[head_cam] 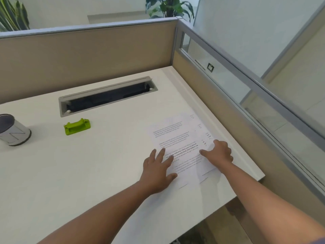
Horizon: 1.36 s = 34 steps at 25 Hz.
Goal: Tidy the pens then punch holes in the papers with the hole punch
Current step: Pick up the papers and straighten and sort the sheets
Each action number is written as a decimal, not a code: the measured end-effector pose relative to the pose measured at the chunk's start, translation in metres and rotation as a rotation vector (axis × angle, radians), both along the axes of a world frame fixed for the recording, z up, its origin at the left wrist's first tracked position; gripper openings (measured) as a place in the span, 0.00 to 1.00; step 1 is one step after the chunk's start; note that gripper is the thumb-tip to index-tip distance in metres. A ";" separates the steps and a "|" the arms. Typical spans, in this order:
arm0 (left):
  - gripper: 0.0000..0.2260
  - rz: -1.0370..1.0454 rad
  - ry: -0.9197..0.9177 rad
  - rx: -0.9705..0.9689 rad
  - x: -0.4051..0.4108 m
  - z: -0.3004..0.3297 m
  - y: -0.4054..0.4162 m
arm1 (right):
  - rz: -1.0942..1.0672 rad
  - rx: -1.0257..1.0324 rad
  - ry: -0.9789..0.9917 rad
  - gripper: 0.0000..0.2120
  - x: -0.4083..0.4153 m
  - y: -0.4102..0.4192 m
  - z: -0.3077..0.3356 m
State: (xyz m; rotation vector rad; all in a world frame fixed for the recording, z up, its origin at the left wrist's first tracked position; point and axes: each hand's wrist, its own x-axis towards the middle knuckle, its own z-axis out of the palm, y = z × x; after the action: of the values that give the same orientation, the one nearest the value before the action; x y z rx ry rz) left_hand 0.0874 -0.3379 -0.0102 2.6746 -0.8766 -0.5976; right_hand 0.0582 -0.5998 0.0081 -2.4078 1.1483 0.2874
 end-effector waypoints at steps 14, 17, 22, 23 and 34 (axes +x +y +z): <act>0.31 0.028 0.016 0.061 0.000 -0.010 -0.029 | -0.044 0.368 -0.112 0.27 0.003 -0.049 -0.004; 0.31 0.024 0.029 0.051 0.001 -0.009 -0.028 | -0.070 0.526 -0.138 0.17 0.003 -0.050 0.006; 0.31 0.012 0.031 0.052 0.002 -0.008 -0.026 | -0.020 0.617 -0.044 0.14 0.004 -0.063 0.016; 0.31 0.009 0.032 0.052 0.002 -0.007 -0.025 | -0.003 0.625 -0.033 0.15 0.003 -0.062 0.016; 0.39 0.516 0.175 -0.562 0.002 0.011 0.016 | 0.151 0.863 -0.285 0.20 -0.005 -0.003 0.049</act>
State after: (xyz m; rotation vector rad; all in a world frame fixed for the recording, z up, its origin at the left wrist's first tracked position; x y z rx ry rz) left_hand 0.0891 -0.3215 0.0010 2.1601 -0.2284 -0.3778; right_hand 0.0531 -0.6026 0.0571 -1.6870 0.5412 0.3760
